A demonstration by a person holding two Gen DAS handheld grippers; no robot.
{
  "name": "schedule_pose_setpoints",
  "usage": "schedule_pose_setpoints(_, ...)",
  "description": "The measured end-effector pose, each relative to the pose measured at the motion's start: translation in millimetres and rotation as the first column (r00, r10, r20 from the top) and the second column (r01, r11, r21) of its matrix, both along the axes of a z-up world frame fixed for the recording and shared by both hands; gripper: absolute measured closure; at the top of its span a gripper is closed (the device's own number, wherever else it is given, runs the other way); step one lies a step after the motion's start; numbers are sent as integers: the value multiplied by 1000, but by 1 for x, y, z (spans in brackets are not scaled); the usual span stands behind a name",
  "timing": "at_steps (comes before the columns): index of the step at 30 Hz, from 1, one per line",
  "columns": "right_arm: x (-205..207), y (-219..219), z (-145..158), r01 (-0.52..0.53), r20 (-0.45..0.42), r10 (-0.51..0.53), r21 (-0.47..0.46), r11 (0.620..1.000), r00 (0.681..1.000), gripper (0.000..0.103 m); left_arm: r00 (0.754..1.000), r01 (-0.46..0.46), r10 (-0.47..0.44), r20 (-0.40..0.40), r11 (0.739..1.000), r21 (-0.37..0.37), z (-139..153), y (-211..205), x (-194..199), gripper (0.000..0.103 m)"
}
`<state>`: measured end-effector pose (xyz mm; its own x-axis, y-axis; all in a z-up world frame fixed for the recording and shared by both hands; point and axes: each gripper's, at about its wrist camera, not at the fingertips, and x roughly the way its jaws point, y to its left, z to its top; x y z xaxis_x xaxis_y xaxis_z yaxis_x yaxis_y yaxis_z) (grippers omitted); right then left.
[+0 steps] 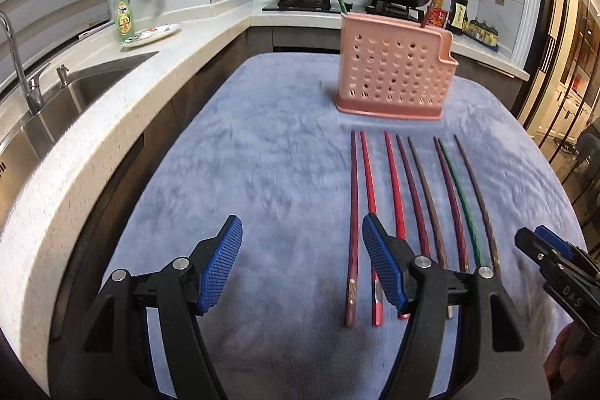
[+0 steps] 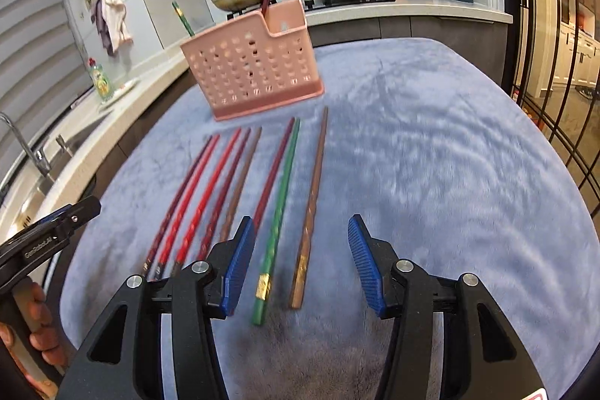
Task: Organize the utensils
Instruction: 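Grasp a brown chopstick with the right tool while the left tool grasps a dark red one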
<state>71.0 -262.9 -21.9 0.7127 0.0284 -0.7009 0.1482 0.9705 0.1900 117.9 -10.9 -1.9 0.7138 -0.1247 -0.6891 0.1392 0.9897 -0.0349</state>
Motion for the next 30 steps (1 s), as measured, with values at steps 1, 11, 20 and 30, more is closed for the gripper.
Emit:
schedule_pose_setpoints(1, 1, 0, -4, 2, -9, -2, 2, 1000, 1000, 54, 1000, 2, -2, -8, 1000, 1, -4, -1, -2, 40)
schedule_pose_setpoints(11, 8, 4, -29, -3, -81, 5, 19, 1000, 997, 71, 999, 2, -2, -48, 1000, -2, -22, -1, -11, 40)
schedule_pose_setpoints(20, 4, 0, -35, 6, -94, -5, 9, 1000, 996, 89, 998, 8, -8, -68, 1000, -4, -31, -1, -15, 40)
schedule_pose_setpoints(30, -6, -9, -38, 17, -75, -16, 22, 1000, 997, 96, 995, 29, -29, -96, 1000, 1, -44, -8, -17, 40)
